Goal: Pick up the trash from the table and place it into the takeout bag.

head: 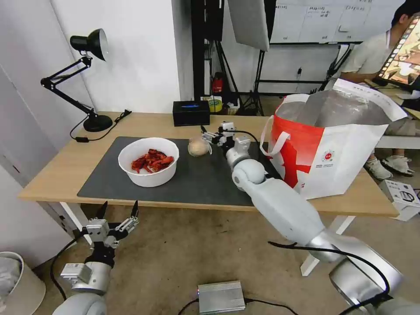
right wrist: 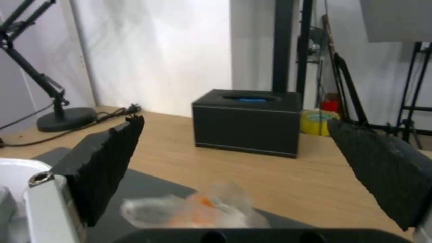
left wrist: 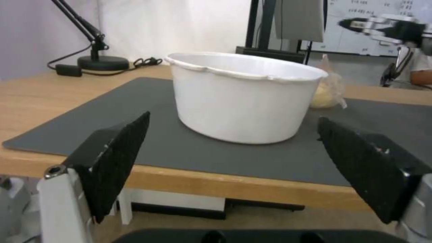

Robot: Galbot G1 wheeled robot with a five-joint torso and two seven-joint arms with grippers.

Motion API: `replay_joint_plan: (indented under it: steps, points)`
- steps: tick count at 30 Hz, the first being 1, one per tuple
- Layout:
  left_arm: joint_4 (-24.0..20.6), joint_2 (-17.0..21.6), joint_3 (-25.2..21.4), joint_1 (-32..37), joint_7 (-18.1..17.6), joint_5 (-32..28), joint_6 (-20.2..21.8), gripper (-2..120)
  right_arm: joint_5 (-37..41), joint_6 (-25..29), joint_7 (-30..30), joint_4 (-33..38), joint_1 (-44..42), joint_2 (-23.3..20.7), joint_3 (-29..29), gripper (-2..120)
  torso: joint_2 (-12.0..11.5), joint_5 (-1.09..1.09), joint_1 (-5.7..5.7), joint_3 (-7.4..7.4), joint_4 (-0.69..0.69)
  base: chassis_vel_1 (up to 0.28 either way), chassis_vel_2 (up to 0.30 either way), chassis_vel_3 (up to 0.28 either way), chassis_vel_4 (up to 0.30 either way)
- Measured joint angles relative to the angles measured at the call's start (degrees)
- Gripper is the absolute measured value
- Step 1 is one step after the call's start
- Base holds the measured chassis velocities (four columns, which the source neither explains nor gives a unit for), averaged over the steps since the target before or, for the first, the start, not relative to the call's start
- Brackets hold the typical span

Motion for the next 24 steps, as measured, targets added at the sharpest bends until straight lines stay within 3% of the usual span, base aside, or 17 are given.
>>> replay_joint_plan:
  steps: [11,24]
  points:
    - [-1.0,-0.8,-0.9,1.1,0.1,0.3,0.0,100,-1.0,0.5,-0.5,-6.2,2.2,4.7,0.1,100,0.0,0.0,0.0,0.0,0.01,0.0,0.0,0.0,0.0]
    - [-1.8,-1.4,-1.3,2.4,0.6,0.6,0.1,100,3.5,-6.0,0.5,-10.5,3.6,6.5,0.6,100,0.0,0.0,-0.01,0.0,0.0,0.0,0.0,0.0,0.0]
